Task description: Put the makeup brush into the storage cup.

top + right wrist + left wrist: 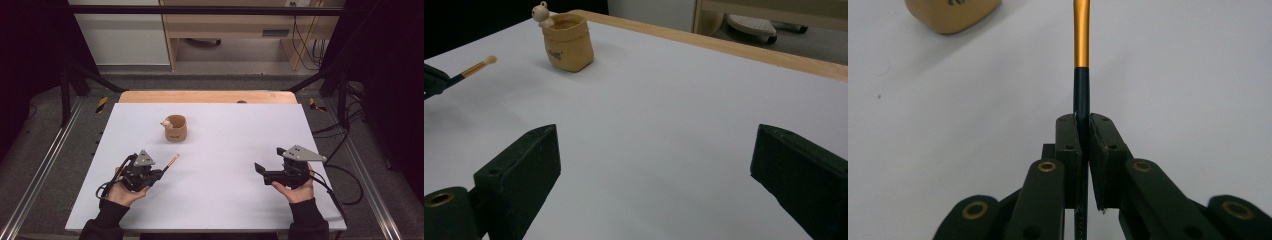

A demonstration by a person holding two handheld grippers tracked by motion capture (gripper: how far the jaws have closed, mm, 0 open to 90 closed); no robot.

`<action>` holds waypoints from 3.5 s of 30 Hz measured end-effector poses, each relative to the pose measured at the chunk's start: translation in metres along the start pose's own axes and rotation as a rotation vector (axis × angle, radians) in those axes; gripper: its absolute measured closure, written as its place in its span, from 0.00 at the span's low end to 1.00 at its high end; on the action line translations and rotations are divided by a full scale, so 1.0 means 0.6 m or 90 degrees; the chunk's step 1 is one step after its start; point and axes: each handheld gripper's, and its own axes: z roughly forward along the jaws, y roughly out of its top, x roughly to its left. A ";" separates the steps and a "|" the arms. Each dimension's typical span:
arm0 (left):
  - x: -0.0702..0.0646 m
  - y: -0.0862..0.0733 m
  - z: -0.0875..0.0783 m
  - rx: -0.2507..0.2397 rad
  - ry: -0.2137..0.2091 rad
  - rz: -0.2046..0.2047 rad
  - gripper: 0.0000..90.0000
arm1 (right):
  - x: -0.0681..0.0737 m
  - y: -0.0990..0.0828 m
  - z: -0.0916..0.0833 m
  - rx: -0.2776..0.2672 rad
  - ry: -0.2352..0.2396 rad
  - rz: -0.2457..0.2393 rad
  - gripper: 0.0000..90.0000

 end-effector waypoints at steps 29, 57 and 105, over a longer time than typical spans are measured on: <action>-0.044 0.001 -0.014 -0.175 0.068 -0.070 0.92 | 0.037 0.009 0.018 -0.048 0.041 0.053 0.12; -0.094 0.036 -0.003 -0.235 0.071 -0.085 0.92 | 0.075 0.030 0.047 -0.082 0.076 0.085 0.21; -0.163 0.065 0.057 -0.242 0.050 -0.081 0.92 | 0.138 0.026 0.127 -0.072 0.129 0.163 0.36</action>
